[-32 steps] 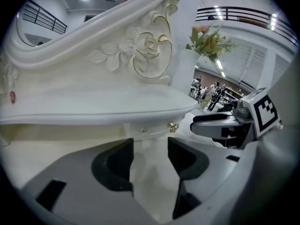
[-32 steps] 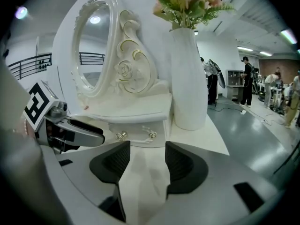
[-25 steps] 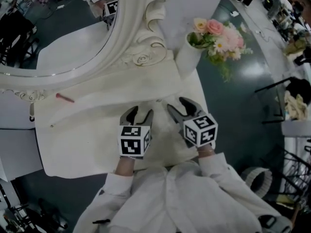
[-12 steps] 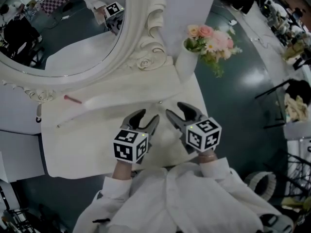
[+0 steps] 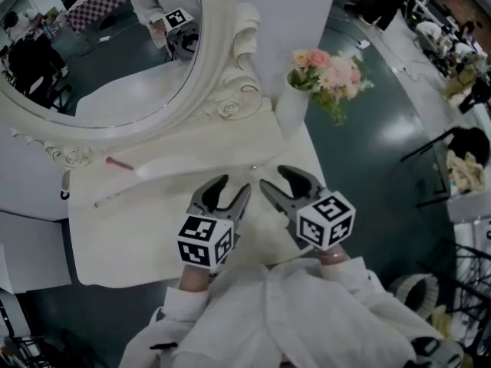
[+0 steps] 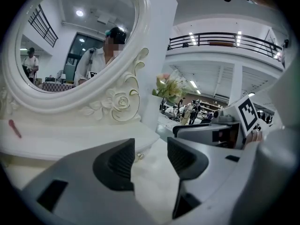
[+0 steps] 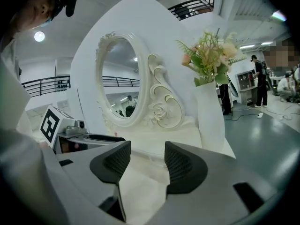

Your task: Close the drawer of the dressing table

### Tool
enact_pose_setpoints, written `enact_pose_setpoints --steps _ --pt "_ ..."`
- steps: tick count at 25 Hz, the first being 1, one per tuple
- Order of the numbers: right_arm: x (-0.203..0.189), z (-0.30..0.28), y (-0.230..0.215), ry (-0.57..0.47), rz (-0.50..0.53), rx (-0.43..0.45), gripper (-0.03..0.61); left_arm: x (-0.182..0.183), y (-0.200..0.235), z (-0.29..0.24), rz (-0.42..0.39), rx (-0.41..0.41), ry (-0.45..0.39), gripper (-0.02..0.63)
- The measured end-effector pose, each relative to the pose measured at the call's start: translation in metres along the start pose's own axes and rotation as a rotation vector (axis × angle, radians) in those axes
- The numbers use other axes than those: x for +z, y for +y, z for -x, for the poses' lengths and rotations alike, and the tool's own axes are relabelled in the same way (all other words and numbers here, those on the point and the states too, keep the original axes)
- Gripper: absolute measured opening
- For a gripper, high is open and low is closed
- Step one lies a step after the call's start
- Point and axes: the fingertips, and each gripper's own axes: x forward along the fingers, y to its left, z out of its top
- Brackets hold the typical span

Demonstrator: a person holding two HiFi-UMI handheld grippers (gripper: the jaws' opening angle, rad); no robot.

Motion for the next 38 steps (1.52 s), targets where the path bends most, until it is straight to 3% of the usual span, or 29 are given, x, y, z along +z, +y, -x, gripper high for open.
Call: enact_pose_setpoints --steps 13,17,25,29,38 --pt "0.009 0.014 0.024 -0.037 0.091 0.018 0.222 0.001 -0.013 0.011 -0.032 0.018 -0.026 0.212" --pt "0.007 0.016 0.029 -0.037 0.122 0.012 0.217 -0.003 -0.011 0.017 -0.024 0.055 -0.039 0.158" --pt "-0.001 0.019 0.031 -0.031 0.137 0.009 0.076 -0.019 -0.015 0.017 -0.021 0.039 0.003 0.038" --pt "-0.006 0.020 0.034 -0.011 0.163 0.005 0.027 -0.024 -0.016 0.017 -0.027 0.031 0.024 0.021" --pt "-0.023 0.018 0.035 0.050 0.142 0.016 0.008 -0.038 -0.018 0.013 -0.044 0.020 0.089 0.014"
